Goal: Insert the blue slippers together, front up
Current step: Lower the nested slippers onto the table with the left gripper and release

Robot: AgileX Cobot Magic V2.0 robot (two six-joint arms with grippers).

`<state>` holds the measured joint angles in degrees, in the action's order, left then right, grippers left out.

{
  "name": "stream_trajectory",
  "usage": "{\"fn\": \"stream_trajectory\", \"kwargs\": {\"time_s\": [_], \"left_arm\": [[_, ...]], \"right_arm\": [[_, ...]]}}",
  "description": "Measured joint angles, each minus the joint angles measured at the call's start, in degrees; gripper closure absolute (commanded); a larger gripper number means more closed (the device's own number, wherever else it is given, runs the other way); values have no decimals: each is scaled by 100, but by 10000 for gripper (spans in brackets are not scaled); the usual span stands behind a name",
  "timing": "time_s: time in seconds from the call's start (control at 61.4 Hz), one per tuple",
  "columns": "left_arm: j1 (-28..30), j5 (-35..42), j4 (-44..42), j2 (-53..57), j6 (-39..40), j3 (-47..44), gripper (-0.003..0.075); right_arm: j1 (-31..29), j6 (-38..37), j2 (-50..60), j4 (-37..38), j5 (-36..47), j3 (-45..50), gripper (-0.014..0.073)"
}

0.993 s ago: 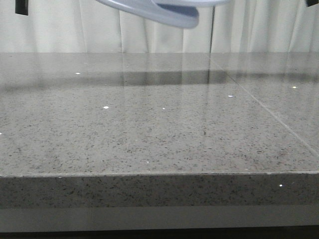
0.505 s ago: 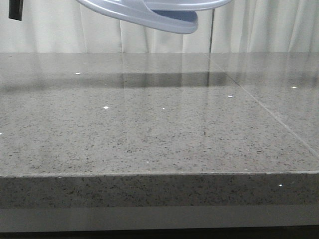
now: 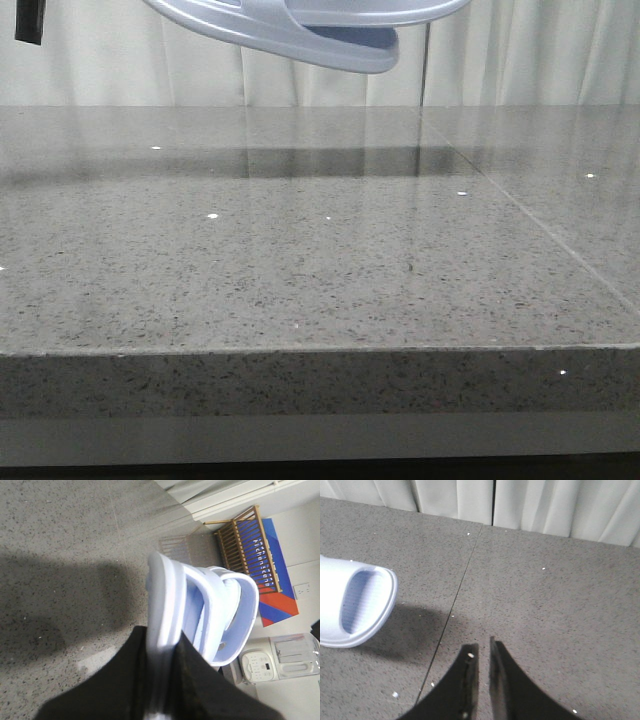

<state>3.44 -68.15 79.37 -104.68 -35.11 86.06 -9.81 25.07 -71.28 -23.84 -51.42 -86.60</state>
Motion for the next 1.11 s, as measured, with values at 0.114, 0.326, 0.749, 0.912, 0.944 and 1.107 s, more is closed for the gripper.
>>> {"fn": "stream_trajectory", "kwargs": {"time_s": [0.114,0.326,0.749,0.912,0.944,1.107], "left_arm": [[0,-13,-162,0,0,0,739],[0,-13,-445,0,0,0,738],[-111,232,-1402,-185,248,-210,737],[-157,579,-1735,-207,293,-425,638],[-169,595,-1794,-207,293,-436,588],[-237,646,-2065,-207,297,-447,391]], "right_arm": [[0,168,544,3,378,732,652],[0,391,1568,13,1031,2037,653],[0,462,2187,-36,1202,2637,653],[0,462,2187,-63,1216,2637,653],[0,462,2187,-63,1216,2637,653],[0,462,2187,-76,1216,2637,653]]}}
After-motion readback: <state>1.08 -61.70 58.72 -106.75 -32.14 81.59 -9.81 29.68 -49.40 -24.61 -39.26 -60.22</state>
